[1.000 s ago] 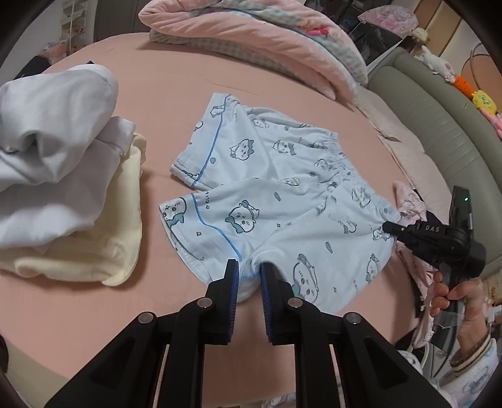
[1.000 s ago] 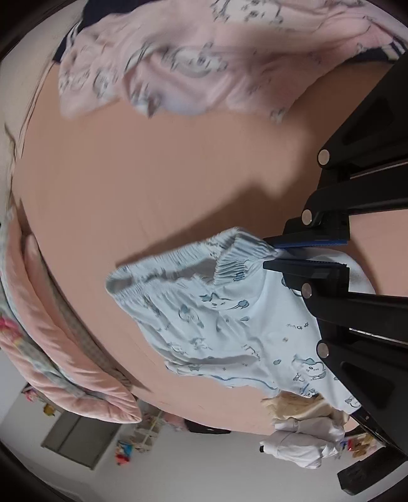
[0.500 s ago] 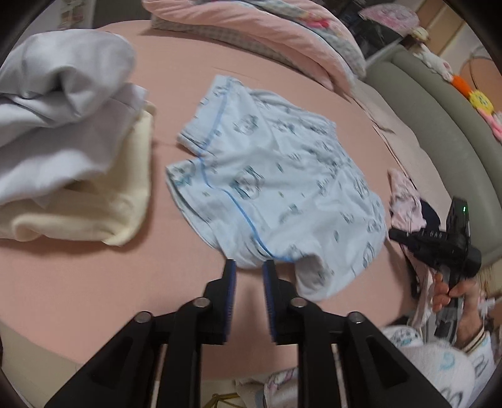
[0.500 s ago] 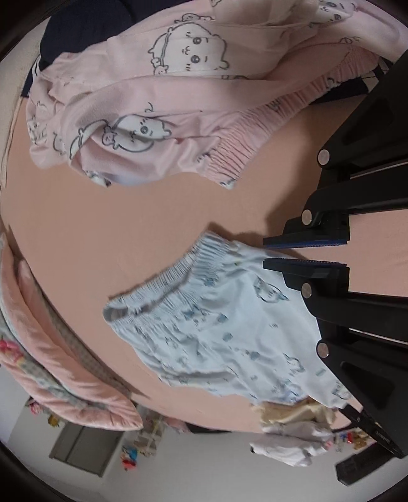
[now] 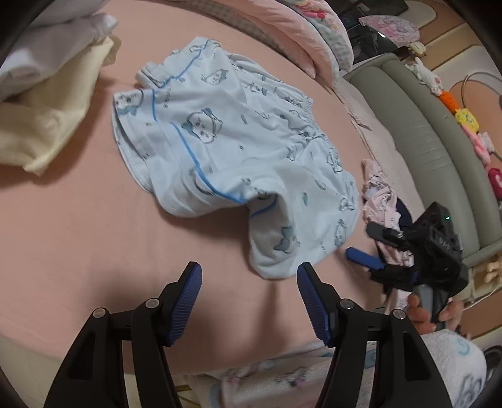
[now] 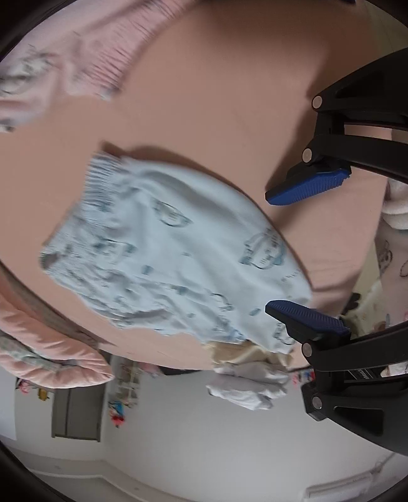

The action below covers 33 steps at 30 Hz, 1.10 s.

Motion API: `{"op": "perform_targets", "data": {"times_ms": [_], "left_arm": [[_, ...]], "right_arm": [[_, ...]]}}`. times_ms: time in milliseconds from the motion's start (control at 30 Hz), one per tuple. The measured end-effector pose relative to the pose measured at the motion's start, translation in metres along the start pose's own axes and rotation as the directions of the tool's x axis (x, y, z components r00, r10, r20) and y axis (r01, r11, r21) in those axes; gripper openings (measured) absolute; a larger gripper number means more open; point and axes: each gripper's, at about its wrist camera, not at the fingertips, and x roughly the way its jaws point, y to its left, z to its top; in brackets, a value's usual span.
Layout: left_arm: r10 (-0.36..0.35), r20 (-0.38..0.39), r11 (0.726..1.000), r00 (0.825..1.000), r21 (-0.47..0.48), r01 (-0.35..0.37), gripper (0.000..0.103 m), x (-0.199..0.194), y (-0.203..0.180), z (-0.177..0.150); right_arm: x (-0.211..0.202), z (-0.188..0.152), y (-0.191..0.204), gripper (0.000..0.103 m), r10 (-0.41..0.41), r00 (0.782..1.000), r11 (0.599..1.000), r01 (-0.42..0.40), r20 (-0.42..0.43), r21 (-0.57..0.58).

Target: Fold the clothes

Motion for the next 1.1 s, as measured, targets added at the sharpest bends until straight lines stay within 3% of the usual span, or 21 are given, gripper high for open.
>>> {"op": "perform_targets", "data": {"times_ms": [233,333,367,400,467,500,800,1100], "left_arm": [[-0.045,0.012,0.998,0.999,0.044,0.044,0.061,0.014,-0.008,0.002],[-0.062,0.04,0.998,0.997,0.022,0.061,0.06,0.018,-0.007,0.005],[-0.065,0.048,0.998,0.997,0.008,0.064,0.055,0.019,-0.006,0.006],[-0.066,0.059,0.998,0.996,-0.007,0.066,0.038,0.019,-0.005,0.008],[-0.074,0.055,0.996,0.996,-0.044,0.077,0.016,0.023,-0.003,0.011],[-0.094,0.044,0.993,0.995,-0.063,0.097,0.014,0.026,-0.002,0.013],[-0.157,0.078,0.987,0.985,-0.027,0.16,0.011,0.015,-0.026,0.038],[-0.103,0.094,0.995,0.99,0.022,0.101,0.011,0.007,-0.033,0.066]], "right_arm": [[0.022,0.005,-0.009,0.063,0.138,0.99,0.987,-0.137,-0.004,0.079],[0.02,0.004,-0.011,0.063,0.157,0.988,0.984,-0.157,0.004,0.089],[0.018,0.001,-0.011,0.064,0.153,0.988,0.985,-0.153,0.004,0.082],[0.02,0.001,-0.009,0.064,0.147,0.989,0.986,-0.146,0.005,0.077],[0.021,-0.001,-0.006,0.065,0.138,0.99,0.988,-0.138,0.005,0.073],[0.019,-0.002,-0.007,0.066,0.142,0.99,0.987,-0.142,0.005,0.08],[0.028,-0.004,-0.014,0.071,0.259,0.965,0.941,-0.242,-0.042,0.237],[0.05,0.003,0.005,0.071,0.229,0.973,0.948,-0.217,-0.026,0.232]]}}
